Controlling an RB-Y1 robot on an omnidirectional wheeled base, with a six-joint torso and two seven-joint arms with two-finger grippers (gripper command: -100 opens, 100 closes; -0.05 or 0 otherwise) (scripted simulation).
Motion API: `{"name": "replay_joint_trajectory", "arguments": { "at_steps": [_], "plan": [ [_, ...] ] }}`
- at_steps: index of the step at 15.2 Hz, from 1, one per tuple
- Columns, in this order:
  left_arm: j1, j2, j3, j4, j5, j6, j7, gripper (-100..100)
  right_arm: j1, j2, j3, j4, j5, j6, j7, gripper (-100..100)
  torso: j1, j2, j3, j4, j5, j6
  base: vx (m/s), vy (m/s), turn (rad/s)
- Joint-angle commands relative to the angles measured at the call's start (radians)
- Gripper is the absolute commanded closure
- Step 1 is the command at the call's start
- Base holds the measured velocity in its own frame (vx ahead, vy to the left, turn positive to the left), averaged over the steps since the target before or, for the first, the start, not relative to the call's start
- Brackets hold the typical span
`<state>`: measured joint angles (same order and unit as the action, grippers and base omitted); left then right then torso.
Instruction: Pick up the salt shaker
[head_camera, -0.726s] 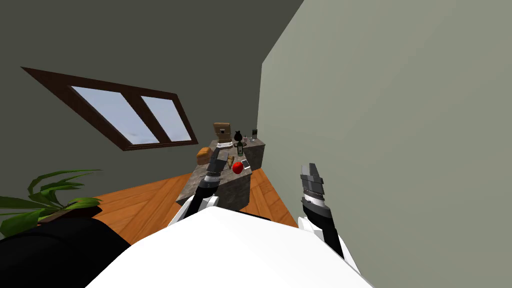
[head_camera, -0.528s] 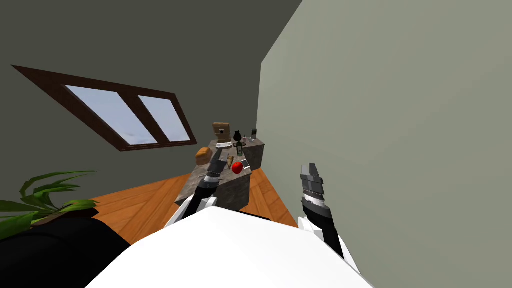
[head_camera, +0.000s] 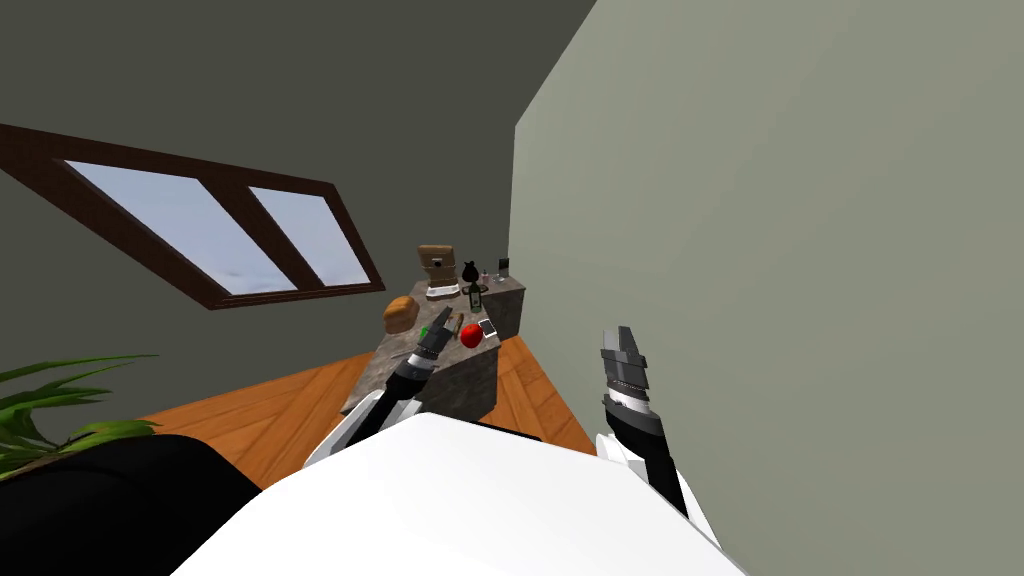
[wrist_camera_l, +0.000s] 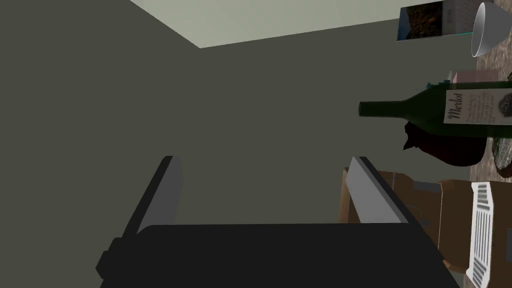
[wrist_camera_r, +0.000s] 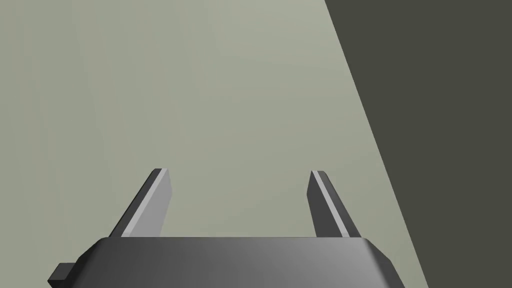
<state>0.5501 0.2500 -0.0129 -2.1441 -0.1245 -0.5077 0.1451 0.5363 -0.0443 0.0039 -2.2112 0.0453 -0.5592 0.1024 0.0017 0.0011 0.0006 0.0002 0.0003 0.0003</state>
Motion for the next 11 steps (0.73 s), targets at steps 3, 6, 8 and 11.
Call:
{"name": "replay_joint_trajectory", "arguments": {
  "at_steps": [3, 6, 8, 11],
  "plan": [
    [0.012, 0.066, -0.004, 0.037, -0.01, 0.02, 0.002, -100, 0.0, 0.0, 0.0, 0.0, 0.0, 0.0, 0.0, 0, 0.0, 0.0, 0.0, 0.0, 0.0, 0.0, -0.015, 0.012, -0.087],
    [0.021, 0.137, -0.001, 0.078, -0.016, 0.045, 0.008, -100, 0.0, 0.0, 0.0, 0.0, 0.0, 0.0, 0.0, 0, 0.0, 0.0, 0.0, 0.0, 0.0, 0.0, -0.02, 0.013, -0.122],
    [0.026, 0.173, 0.001, 0.099, -0.019, 0.058, 0.011, -100, 0.0, 0.0, 0.0, 0.0, 0.0, 0.0, 0.0, 0, 0.0, 0.001, 0.0, 0.0, 0.0, 0.0, -0.019, 0.016, -0.077],
    [0.037, 0.248, 0.005, 0.145, -0.025, 0.086, 0.018, -100, 0.0, 0.0, 0.0, 0.0, 0.0, 0.0, 0.0, 0, 0.0, 0.0, 0.0, 0.0, 0.0, 0.0, -0.016, 0.009, -0.119]
  ]
}}
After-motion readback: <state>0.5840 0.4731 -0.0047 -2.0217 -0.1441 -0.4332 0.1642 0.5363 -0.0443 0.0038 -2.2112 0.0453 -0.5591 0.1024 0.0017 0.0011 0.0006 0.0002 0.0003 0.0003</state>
